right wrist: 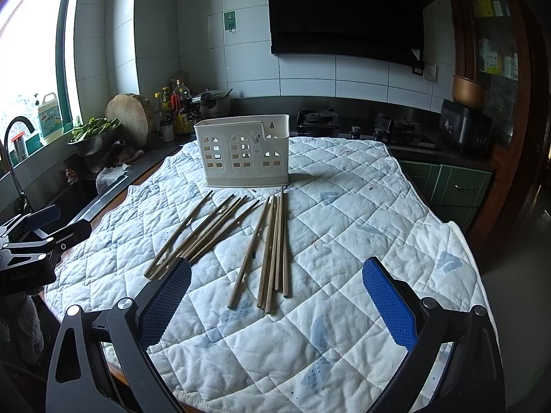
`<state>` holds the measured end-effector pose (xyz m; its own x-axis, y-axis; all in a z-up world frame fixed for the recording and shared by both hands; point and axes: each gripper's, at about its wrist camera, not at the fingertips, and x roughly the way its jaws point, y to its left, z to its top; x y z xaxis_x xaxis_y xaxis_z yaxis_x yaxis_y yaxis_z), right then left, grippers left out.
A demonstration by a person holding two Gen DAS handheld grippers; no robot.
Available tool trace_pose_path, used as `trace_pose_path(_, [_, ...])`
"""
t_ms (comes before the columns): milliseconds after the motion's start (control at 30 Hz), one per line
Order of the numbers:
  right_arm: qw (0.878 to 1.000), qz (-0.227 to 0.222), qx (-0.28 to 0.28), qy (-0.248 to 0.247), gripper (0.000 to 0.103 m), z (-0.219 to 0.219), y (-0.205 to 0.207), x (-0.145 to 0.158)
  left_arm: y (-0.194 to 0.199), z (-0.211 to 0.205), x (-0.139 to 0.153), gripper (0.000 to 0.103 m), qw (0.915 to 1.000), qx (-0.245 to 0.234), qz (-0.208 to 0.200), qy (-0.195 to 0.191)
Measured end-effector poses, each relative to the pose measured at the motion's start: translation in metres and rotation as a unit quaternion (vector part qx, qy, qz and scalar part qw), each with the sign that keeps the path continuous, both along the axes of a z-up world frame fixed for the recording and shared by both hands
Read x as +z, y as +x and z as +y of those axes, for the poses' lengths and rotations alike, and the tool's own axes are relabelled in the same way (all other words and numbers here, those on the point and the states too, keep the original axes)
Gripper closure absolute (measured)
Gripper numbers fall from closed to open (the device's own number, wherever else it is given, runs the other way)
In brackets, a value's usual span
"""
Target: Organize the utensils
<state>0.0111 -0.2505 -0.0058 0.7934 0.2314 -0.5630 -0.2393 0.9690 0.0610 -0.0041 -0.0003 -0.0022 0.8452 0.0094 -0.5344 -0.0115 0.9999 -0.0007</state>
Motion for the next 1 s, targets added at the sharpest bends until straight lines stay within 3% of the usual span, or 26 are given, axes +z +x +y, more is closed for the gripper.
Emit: trace_pose_path(1000, [1.0,-0.003,0.0,0.0,0.006,-0.0036,-0.0031,0.0046,-0.0014,0.002,-0.0013,0.005,1.0,0.0,-0.004,-0.001])
